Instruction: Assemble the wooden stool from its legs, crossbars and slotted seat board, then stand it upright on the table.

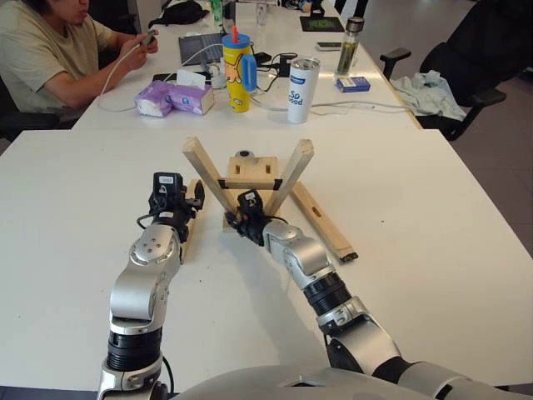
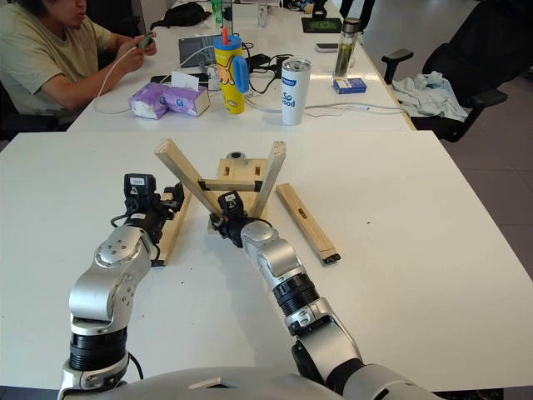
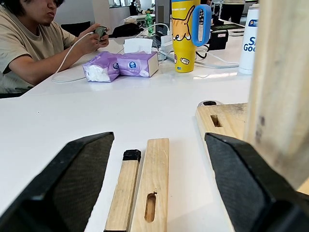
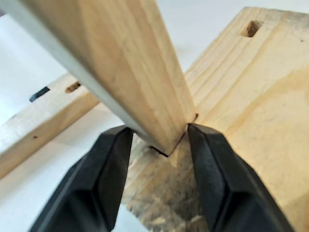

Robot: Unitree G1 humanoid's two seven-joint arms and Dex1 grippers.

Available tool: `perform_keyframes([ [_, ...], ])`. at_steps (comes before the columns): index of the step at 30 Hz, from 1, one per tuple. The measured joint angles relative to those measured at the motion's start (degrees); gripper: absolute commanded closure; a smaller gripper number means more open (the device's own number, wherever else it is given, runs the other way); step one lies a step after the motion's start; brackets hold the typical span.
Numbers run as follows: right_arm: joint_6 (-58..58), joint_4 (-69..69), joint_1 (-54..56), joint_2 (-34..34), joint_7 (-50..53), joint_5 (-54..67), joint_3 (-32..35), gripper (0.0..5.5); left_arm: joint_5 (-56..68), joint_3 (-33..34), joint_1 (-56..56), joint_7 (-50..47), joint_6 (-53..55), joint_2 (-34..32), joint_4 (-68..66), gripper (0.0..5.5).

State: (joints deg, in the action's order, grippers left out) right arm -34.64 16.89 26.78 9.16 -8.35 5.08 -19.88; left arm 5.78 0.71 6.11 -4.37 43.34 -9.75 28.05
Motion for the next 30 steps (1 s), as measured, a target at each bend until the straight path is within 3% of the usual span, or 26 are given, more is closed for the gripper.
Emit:
perform_keyframes([
  [6,-13.21,-22.05,-6.88,-8.14,-4.56,-1.72,-5.41,3.45,-1.07,0.77,-2.15,-0.62,-0.17,0.63,0.98,1.99],
  [13,-25.47,-42.7,-15.02,-15.95,-12.48,7.32,-0.63,3.45,-2.0,1.67,-2.89,-1.14,-0.92,1.59,2.5,1.99],
  [15,-23.88,-47.24,-22.51,-20.65,-15.37,9.89,3.28,3.45,-2.34,2.21,-3.15,-1.17,-1.9,1.63,3.06,1.99],
  [18,-16.62,-48.24,-29.68,-22.38,-13.38,8.97,11.3,3.45,-2.76,2.71,-3.0,-1.18,-3.16,1.55,3.67,1.99],
  [23,-1.54,-47.84,-26.7,-19.14,-0.42,4.34,25.98,3.45,-4.51,3.53,1.13,-0.94,-5.49,0.12,2.82,1.99],
  [30,1.77,-45.71,-16.74,-15.29,6.97,2.46,26.52,3.45,-7.68,4.92,3.18,-1.27,-6.86,-0.97,2.11,1.99],
])
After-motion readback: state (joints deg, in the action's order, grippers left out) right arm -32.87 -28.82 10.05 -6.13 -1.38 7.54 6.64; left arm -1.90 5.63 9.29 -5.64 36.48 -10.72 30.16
